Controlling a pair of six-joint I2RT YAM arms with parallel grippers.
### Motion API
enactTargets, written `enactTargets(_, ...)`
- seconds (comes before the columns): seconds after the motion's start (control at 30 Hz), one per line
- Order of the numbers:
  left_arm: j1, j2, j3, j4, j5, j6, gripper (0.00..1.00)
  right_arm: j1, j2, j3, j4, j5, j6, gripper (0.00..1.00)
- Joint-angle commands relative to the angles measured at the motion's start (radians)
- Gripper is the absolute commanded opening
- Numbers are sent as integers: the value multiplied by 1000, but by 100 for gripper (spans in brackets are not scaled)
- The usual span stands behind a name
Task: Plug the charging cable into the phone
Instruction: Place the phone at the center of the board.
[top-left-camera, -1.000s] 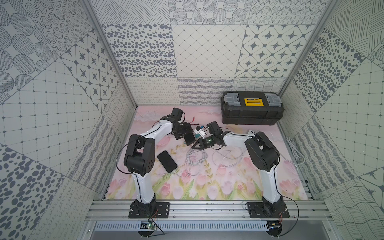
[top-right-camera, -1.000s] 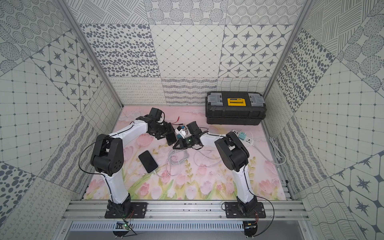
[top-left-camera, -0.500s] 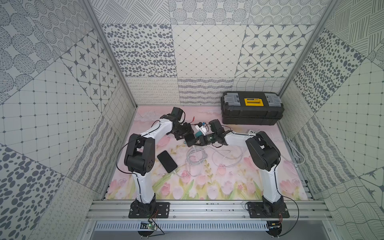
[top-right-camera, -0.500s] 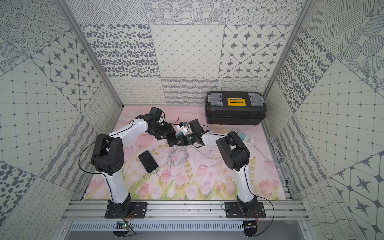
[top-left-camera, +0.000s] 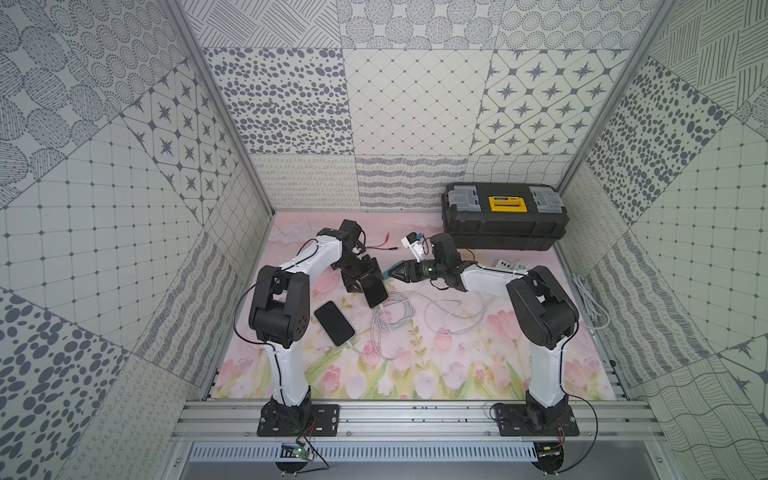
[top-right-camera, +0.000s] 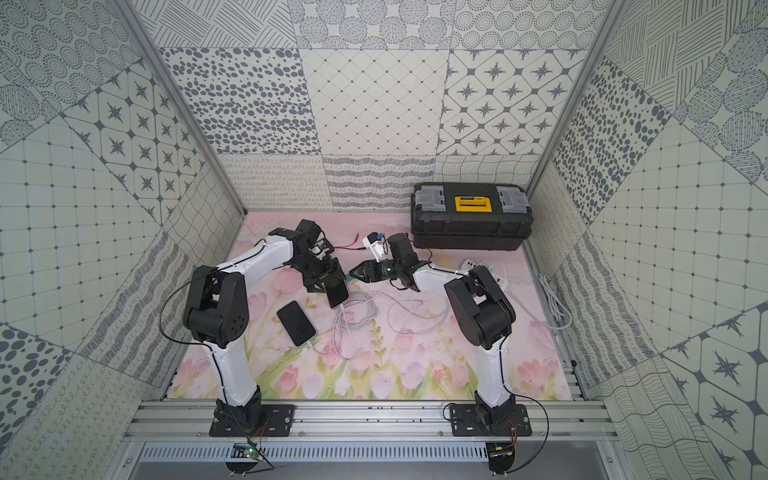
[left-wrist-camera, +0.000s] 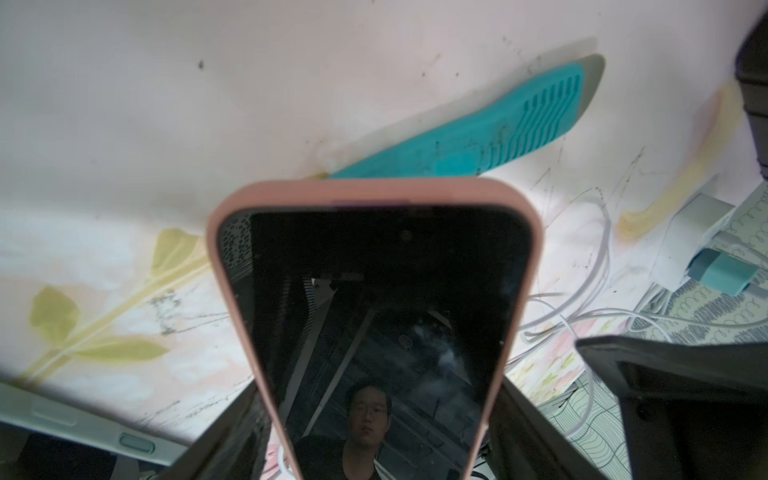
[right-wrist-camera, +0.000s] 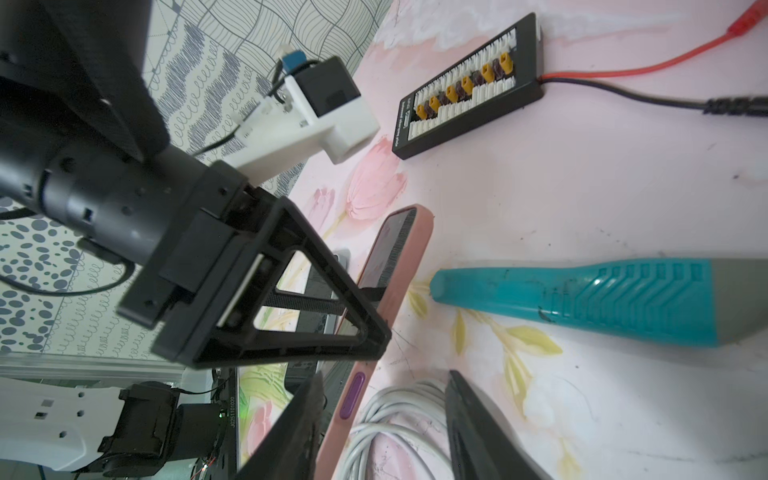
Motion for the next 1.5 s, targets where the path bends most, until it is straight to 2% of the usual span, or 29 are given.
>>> enactTargets(0.0,7,2,-10,-125,-36,-19,0,-13,-52,-49,80,18,31,50)
enactTargets(0.4,5,-69,-175,-38,-170,-135,0,-24,-165,-157,66,20,55,51)
enactTargets(0.53,5,-72,-194,-12,-168,-149,18,-25,-192,-182,63,18,58,52)
enactTargets(0.6,5,-73,-197,-7,-169,-152,32,-25,-204,-191,62,20,58,53)
enactTargets(0.7,5,-73,-200,-2,-164,-149,48,-26,-218,-201,58,21,57,53)
enactTargets(0.97,3,-89,-214,25,-135,-138,74,-29,-241,-196,31,28,43,54)
enactTargets(1.13,4,-91,-212,31,-112,-132,86,-35,-250,-194,13,31,34,55)
enactTargets(1.47,5,-99,-222,54,-78,-130,89,-40,-269,-195,-18,38,15,56)
